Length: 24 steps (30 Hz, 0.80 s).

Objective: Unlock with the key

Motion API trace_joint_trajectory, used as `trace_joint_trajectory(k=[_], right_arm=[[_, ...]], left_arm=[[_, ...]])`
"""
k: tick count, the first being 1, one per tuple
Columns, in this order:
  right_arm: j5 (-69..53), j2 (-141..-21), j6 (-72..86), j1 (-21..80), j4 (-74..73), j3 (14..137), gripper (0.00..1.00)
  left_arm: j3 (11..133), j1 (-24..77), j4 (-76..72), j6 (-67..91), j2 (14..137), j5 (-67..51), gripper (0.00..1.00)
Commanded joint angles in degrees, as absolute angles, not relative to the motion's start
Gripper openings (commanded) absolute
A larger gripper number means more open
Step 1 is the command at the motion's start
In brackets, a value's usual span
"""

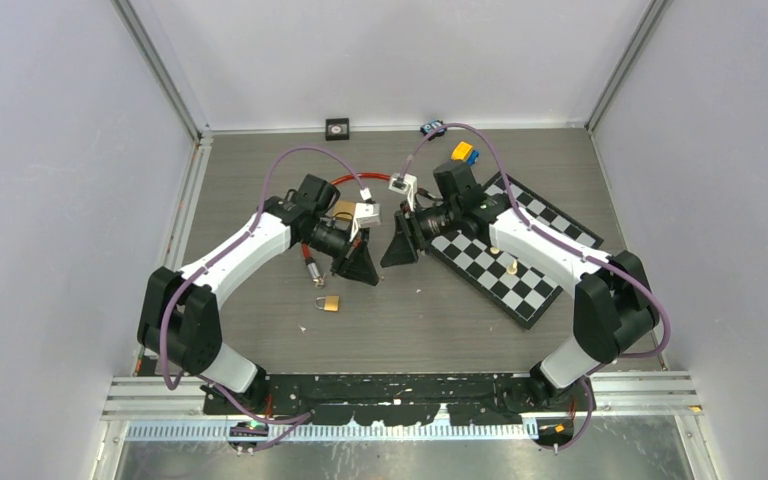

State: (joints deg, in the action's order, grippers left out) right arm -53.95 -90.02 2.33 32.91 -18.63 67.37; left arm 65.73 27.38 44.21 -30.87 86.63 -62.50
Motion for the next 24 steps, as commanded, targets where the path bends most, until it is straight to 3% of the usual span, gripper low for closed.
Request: trace_joint_trajectory(k=[1,7,16,24], right_arm=[[-56.6,-89.5,1.1,33.7,-18.0,67.5,0.49],[-55.7,-90.6,-1.6,35.4,-20.3,67.9,0.42],[-55.2,-91.6,-3.7,37.1,-22.5,68.6,0.4],[-55.3,-92.1,-3.8,37.2,-22.8,69.0,0.3]], left_arm=[[65.9,27.7,44.9,-32.6,85.7,-61.9,0.0],[66.0,27.8,45.0,-32.5,85.9,-61.7,0.0],[66.0,27.8,45.0,-32.5,85.7,-61.6,0.0],[65.9,27.8,45.0,-32.5,85.9,-61.5,0.0]])
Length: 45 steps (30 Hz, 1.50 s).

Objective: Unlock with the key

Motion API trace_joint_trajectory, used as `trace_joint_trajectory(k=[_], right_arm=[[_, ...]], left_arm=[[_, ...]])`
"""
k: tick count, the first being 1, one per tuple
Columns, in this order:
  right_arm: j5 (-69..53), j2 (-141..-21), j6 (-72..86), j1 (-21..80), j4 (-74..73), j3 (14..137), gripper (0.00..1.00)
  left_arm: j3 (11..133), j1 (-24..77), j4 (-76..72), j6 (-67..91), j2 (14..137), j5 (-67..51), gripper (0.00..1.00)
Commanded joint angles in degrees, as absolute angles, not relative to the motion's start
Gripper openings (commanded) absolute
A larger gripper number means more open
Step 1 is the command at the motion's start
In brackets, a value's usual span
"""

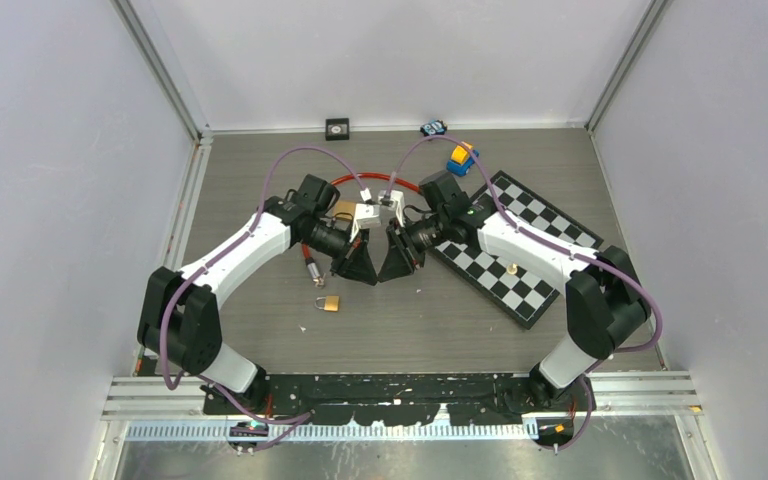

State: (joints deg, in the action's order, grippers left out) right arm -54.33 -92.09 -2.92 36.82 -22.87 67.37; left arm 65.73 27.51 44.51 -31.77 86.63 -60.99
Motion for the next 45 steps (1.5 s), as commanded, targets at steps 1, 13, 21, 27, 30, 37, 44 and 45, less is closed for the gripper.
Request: trace_joint_trajectory(k=[1,13,21,27,30,37,44,45], right_arm=[[-55.2,-92.1,-3.7,37.2,-22.8,69.0,0.3],[-54.6,-90.3,-3.6,37.1,-23.1,69.7,0.43],[-53.7,-90.7,-3.3,37.1,-23.0,70.8,0.43],[-53.3,-90.2,-3.2,37.0,-23.2,71.3,0.42],[-53.6,-90.4,-3.2,37.0,-23.3,71.5,0.4],[-55.1,-91.1,-4.5,37.0,-24.9,71.2,0.32],[-55.7,-91.4,-5.3,37.2,-25.8,70.7,0.25],[-55.8,-91.5,-5.3,37.3,-25.8,70.7,0.24]], left_arm=[[65.9,27.8,45.1,-32.5,86.0,-61.5,0.0],[65.8,27.9,45.5,-32.8,86.6,-61.5,0.0],[65.6,28.4,45.7,-33.0,86.7,-61.6,0.0],[65.6,28.6,46.0,-33.3,87.1,-61.5,0.0],[65.7,28.7,46.0,-33.3,87.0,-61.5,0.0],[65.9,28.7,46.1,-33.2,87.1,-61.0,0.0],[66.0,28.7,45.7,-32.6,87.5,-60.3,0.0],[66.1,28.7,45.5,-32.4,87.5,-60.2,0.0]])
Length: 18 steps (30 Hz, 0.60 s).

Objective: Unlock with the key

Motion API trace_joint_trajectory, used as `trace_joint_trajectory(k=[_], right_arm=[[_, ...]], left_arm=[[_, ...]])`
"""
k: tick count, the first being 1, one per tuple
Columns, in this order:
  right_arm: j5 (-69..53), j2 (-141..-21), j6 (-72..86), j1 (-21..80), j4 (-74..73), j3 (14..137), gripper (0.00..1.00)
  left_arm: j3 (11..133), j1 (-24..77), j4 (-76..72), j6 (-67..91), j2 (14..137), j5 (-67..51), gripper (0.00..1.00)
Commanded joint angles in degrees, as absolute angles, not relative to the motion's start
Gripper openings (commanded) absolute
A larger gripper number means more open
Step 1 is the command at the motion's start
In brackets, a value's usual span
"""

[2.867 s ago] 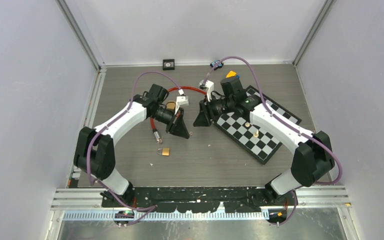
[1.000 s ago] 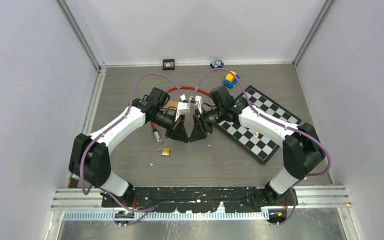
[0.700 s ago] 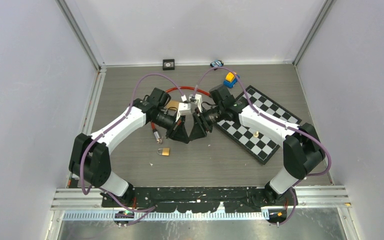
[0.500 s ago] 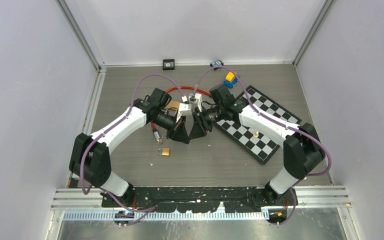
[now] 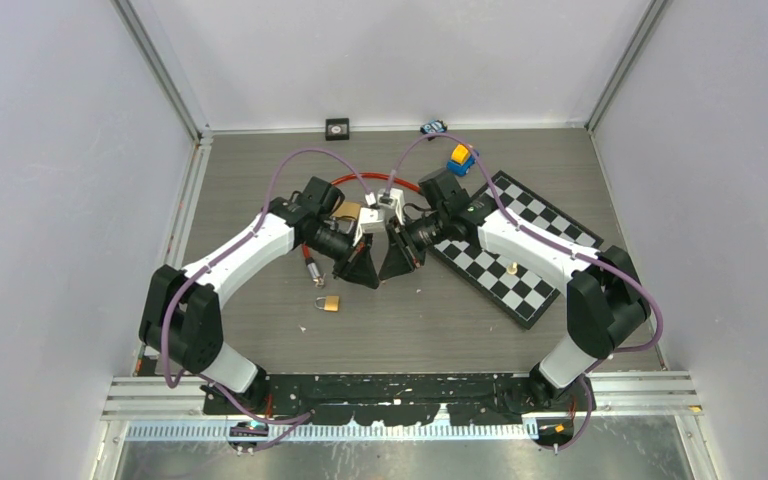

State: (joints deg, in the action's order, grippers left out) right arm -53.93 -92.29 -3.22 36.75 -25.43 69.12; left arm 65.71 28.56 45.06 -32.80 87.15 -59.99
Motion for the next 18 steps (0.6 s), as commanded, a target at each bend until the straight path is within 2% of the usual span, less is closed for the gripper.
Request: trace_joint_trajectory(k=[1,14,18], right_arm=[[-55.8,-91.6,-5.3,37.4,-25.8,70.7,0.24],[-56.2,-93.0,-5.2,38.1,-26.0,70.3,0.23],[-56.2,-93.4,-4.8,38.1,-25.7,70.2,0.12]], left_arm=[[66.0,28.7,45.4,-32.2,87.5,-60.2,0.0],[65.3,28.6,43.3,-30.4,86.8,-59.2,0.0],[64.8,28.4,42.4,-29.8,86.2,-59.1,0.0]])
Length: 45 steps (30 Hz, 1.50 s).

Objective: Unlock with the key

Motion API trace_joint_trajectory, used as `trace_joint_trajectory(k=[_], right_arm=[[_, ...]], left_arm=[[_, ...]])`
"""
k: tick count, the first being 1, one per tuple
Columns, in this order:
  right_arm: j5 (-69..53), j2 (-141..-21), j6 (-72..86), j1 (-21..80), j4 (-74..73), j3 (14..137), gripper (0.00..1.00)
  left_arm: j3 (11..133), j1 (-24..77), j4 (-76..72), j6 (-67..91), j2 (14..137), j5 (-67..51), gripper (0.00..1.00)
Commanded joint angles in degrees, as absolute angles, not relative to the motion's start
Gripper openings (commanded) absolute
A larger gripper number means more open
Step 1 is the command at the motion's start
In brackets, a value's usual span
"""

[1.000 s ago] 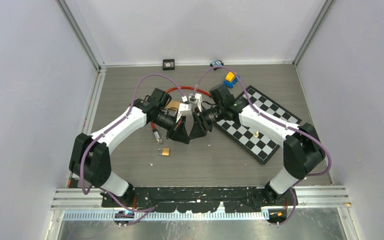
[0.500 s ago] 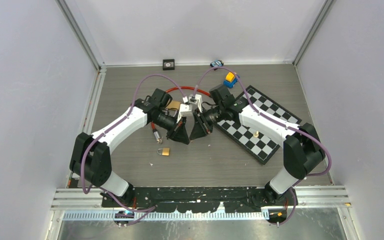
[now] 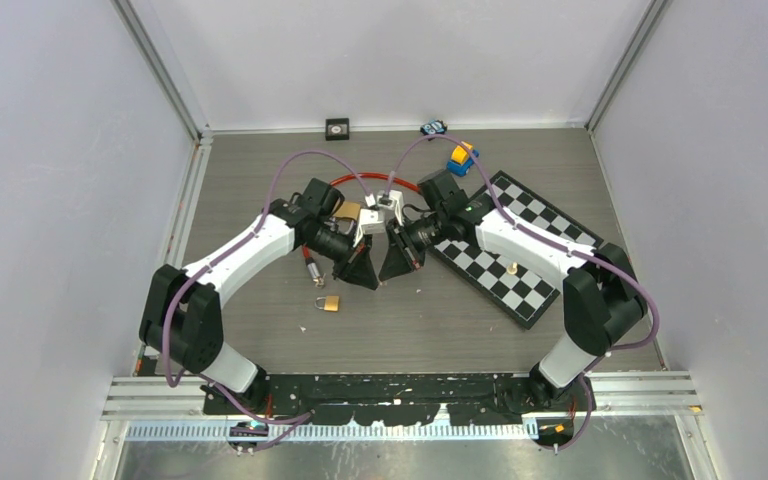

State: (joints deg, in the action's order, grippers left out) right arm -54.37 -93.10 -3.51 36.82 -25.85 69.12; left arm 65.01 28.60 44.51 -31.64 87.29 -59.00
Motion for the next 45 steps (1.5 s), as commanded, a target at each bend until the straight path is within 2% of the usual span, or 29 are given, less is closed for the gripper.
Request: trace_joint_trajectory(k=[1,6,12,23,31,36,38,45], right_arm=[[-56.0,-93.4,-4.7,38.0,-25.5,70.3,0.08],[-55.1,-93.0,-4.7,37.8,-25.4,70.3,0.01],[-54.9,-92.7,-3.5,37.0,-24.5,70.0,0.01],[-55.6,-91.5,-1.1,35.0,-21.2,68.4,0.01],[-55.5,-89.6,-0.5,32.2,-20.4,67.0,0.01],[-52.8,-85.6,-3.1,30.5,-22.1,65.7,0.01],[-51.8,-83.6,-3.7,30.1,-22.8,65.1,0.01],[-49.5,-79.2,-6.0,28.4,-23.9,64.0,0.01]], left_arm=[[64.7,28.3,42.2,-29.7,86.1,-59.2,0.0],[63.7,27.5,40.9,-29.0,84.9,-59.9,0.0],[62.4,27.4,39.7,-29.4,83.8,-61.3,0.0],[62.0,26.5,38.5,-27.6,83.2,-62.3,0.33],[59.1,22.4,34.0,-26.5,79.1,-58.5,0.66],[55.6,19.3,33.4,-34.0,76.2,-50.1,0.96],[54.8,19.2,35.1,-37.8,76.5,-47.0,1.0],[52.5,19.4,41.2,-52.6,78.9,-39.8,0.98]])
